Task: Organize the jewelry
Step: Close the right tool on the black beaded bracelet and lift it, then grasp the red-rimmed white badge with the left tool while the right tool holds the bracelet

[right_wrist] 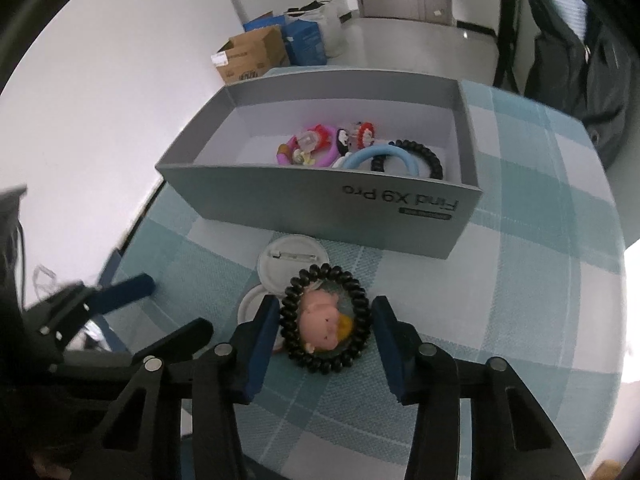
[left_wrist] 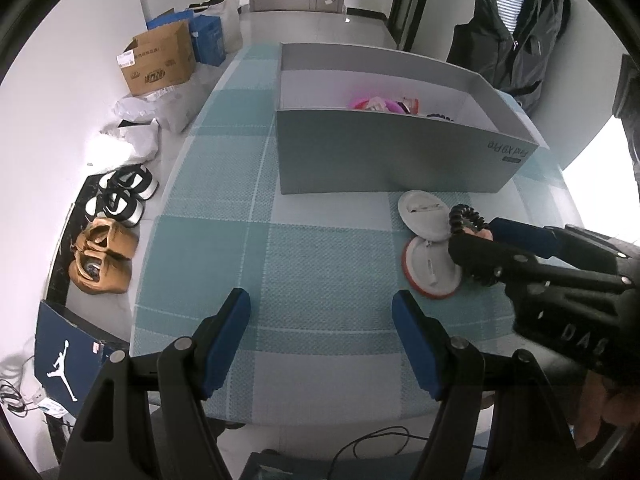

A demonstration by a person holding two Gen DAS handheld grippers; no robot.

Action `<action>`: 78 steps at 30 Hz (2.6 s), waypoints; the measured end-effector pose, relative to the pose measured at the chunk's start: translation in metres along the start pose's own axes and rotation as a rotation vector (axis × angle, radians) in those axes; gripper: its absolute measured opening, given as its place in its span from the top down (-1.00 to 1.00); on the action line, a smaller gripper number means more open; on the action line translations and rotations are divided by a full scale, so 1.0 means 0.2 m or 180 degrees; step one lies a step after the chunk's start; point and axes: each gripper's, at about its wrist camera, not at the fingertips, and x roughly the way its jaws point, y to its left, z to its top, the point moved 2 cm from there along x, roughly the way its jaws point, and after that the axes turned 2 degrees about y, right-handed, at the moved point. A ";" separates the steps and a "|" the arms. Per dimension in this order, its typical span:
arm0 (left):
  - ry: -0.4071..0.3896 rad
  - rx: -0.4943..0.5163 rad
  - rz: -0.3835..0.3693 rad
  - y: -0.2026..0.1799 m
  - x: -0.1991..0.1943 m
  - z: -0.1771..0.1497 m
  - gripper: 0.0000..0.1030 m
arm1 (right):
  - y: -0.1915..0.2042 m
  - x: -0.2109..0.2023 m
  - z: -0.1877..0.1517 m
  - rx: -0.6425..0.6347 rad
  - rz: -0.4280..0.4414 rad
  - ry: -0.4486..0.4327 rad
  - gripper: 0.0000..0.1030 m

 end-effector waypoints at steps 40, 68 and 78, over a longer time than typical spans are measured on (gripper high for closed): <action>0.0063 0.0388 -0.0346 -0.24 0.03 0.09 0.45 | -0.31 -0.30 -0.02 0.0501 0.0480 -0.0463 0.11; -0.0004 0.0817 -0.0163 -0.35 0.03 0.05 0.11 | -0.30 -0.29 -0.01 0.0513 0.0484 -0.0478 0.11; -0.0035 0.0662 -0.0386 -0.28 -0.07 0.08 0.28 | -0.31 -0.32 0.00 0.0540 0.0523 -0.0548 0.11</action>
